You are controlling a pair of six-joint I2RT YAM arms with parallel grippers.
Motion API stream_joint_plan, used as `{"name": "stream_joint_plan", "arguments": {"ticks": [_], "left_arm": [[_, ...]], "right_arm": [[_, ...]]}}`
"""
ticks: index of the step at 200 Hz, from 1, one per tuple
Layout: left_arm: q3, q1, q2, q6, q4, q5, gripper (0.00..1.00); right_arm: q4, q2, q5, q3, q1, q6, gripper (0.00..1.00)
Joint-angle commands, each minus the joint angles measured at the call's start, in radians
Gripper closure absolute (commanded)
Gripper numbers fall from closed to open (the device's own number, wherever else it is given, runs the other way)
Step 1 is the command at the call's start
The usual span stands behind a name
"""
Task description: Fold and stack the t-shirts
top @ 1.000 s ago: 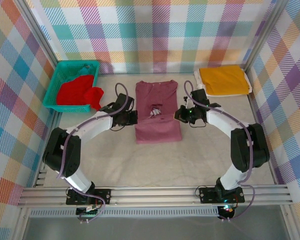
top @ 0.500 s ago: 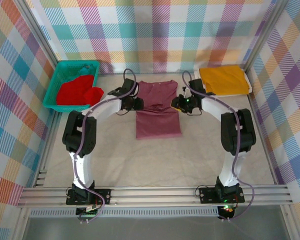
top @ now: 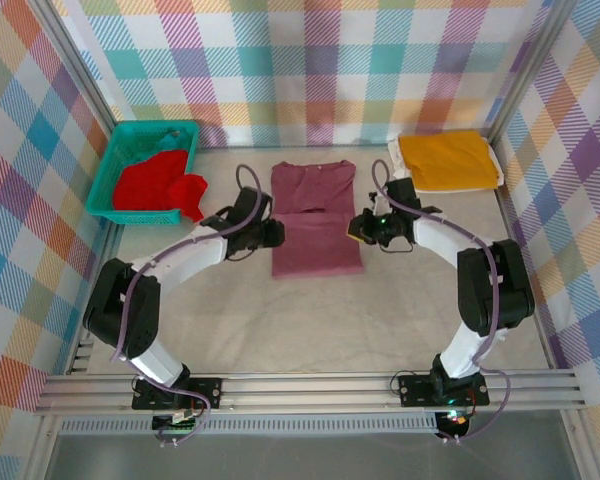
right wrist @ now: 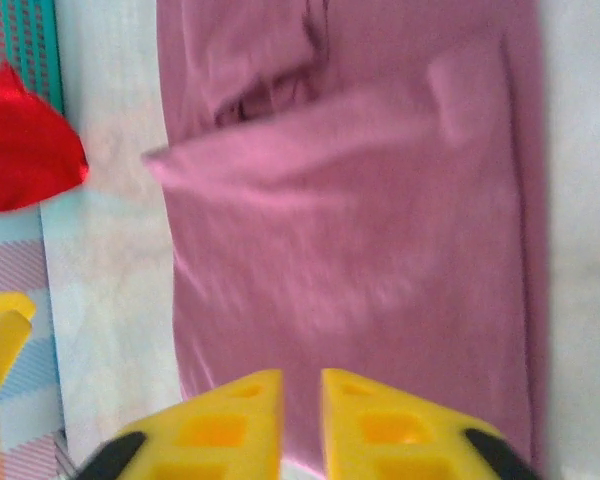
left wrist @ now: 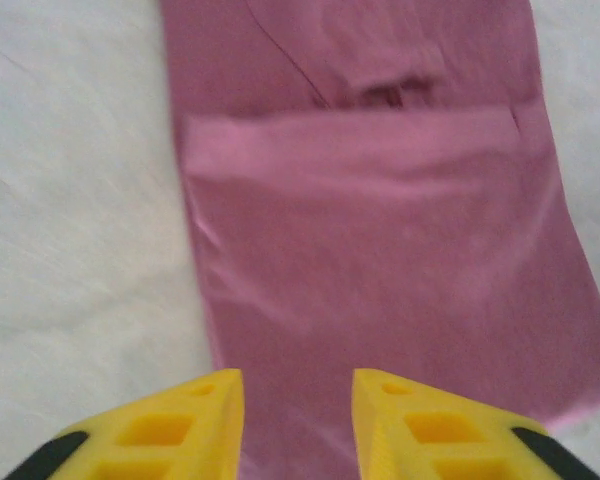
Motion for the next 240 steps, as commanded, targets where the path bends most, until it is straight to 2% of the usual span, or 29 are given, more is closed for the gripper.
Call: {"name": "stream_joint_plan", "arguments": {"ticks": [1,16,50,86,120,153,169,189,202,221,240], "left_arm": [[-0.063,-0.02,0.013,-0.059,0.149,0.038,0.71],[-0.081,-0.023,0.045,-0.069,0.192,0.054,0.71],[-0.153,-0.024,0.109,-0.084,0.237,0.022,0.74],[-0.267,-0.027,0.098,-0.109,0.278,0.012,0.74],[-0.369,-0.038,0.04,-0.133,0.275,-0.012,0.75],[-0.425,-0.062,-0.053,-0.167,0.205,-0.012,0.75],[-0.425,-0.067,-0.11,-0.184,0.148,-0.04,0.74],[-0.392,-0.067,-0.188,-0.213,0.049,-0.092,0.7],[-0.369,-0.066,-0.237,-0.245,-0.004,-0.091,0.64],[-0.352,-0.063,-0.285,-0.278,-0.084,-0.044,0.61],[-0.369,-0.06,-0.299,-0.321,-0.081,0.043,0.58]], "right_arm": [[0.086,0.004,-0.081,-0.023,0.01,0.019,0.89],[0.082,0.027,-0.072,-0.029,0.015,0.019,0.93],[0.126,0.098,-0.1,-0.088,0.015,0.025,0.93],[0.168,0.134,-0.089,-0.201,0.014,0.024,0.93],[0.176,0.105,-0.073,-0.31,0.021,0.032,0.94],[0.118,0.018,-0.059,-0.368,0.056,0.037,0.93],[0.077,-0.029,-0.062,-0.359,0.056,0.038,0.9],[0.014,-0.102,-0.074,-0.319,0.056,0.048,0.89],[-0.026,-0.149,-0.076,-0.295,0.056,0.05,0.82],[-0.071,-0.202,-0.059,-0.269,0.056,0.039,0.79],[-0.09,-0.215,-0.035,-0.258,0.056,0.022,0.76]]}}
